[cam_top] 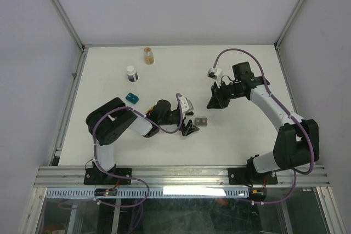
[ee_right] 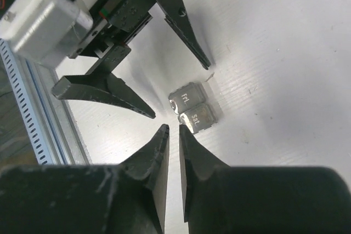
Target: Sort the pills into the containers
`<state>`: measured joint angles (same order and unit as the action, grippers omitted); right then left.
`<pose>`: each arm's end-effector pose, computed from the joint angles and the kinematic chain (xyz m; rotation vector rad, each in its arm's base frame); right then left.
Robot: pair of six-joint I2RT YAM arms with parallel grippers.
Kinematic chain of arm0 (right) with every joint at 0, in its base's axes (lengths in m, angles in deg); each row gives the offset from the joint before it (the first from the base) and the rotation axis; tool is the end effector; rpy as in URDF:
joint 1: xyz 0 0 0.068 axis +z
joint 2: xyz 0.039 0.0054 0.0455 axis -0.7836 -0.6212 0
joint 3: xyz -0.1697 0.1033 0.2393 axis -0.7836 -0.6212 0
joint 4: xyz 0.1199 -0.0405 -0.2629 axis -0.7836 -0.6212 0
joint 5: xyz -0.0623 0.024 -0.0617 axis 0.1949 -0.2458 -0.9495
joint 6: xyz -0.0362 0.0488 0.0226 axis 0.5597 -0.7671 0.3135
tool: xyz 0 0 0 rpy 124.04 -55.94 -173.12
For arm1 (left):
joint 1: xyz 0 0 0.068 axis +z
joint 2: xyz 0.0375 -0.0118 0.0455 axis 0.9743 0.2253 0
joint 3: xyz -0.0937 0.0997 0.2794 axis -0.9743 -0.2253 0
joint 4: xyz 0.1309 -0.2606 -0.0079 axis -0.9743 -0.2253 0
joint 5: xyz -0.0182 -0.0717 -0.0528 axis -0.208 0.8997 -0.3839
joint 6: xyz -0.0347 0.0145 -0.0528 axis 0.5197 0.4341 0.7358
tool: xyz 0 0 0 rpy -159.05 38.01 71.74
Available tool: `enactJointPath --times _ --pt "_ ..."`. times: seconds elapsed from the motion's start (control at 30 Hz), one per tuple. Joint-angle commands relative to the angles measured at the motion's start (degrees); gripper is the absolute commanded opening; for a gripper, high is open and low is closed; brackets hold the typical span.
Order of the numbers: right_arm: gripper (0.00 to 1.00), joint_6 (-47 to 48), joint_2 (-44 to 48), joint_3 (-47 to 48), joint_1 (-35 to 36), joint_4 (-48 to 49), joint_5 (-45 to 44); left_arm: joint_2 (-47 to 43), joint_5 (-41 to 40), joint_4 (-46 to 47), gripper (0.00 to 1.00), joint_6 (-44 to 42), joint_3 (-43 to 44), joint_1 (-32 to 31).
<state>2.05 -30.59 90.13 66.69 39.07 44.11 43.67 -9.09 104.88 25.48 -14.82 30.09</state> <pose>0.2908 0.1164 0.2755 -1.1665 2.1327 0.9463 0.2419 -0.2933 0.1088 1.1801 1.6305 -0.9464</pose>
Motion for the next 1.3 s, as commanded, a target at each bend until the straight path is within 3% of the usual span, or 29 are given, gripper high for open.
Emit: enactJointPath --times 0.0,0.17,0.33,0.47,0.63,0.8,0.9,1.07,1.27 --pt "0.16 0.48 4.61 -0.64 -1.56 2.45 4.86 -8.2 -2.05 0.77 0.94 5.91 -2.82 -0.3" --pt "0.19 -0.34 10.26 -2.69 -3.2 5.74 8.87 -15.93 -2.32 -0.9 0.99 14.03 -5.6 -0.13" --pt "0.29 -2.77 17.48 -5.7 -6.43 11.14 12.62 -23.1 -5.73 -6.7 0.99 21.81 -5.99 1.36" --pt "0.44 -4.71 22.22 -7.79 -9.1 15.25 14.75 -29.91 -5.6 -11.35 0.99 28.21 -5.74 4.81" --pt "0.69 -6.59 27.47 -9.96 -12.21 20.32 15.27 -35.62 -0.45 -10.98 0.99 36.88 -6.98 11.68" --pt "0.89 -7.43 34.23 -11.27 -13.1 24.74 8.09 -40.43 2.07 -11.13 0.99 42.33 -7.59 16.17" --pt "0.98 -8.63 33.78 -5.79 -13.09 20.43 4.14 -43.54 2.46 -13.89 0.99 43.38 -6.36 18.15" --pt "0.99 -15.84 34.02 2.81 -13.13 16.47 -4.06 -49.12 1.64 -17.73 0.99 46.37 -3.86 21.53" --pt "0.99 -18.67 34.38 9.35 -13.13 12.45 -0.24 -57.79 -4.07 -21.62 0.99 50.87 -2.86 22.98"
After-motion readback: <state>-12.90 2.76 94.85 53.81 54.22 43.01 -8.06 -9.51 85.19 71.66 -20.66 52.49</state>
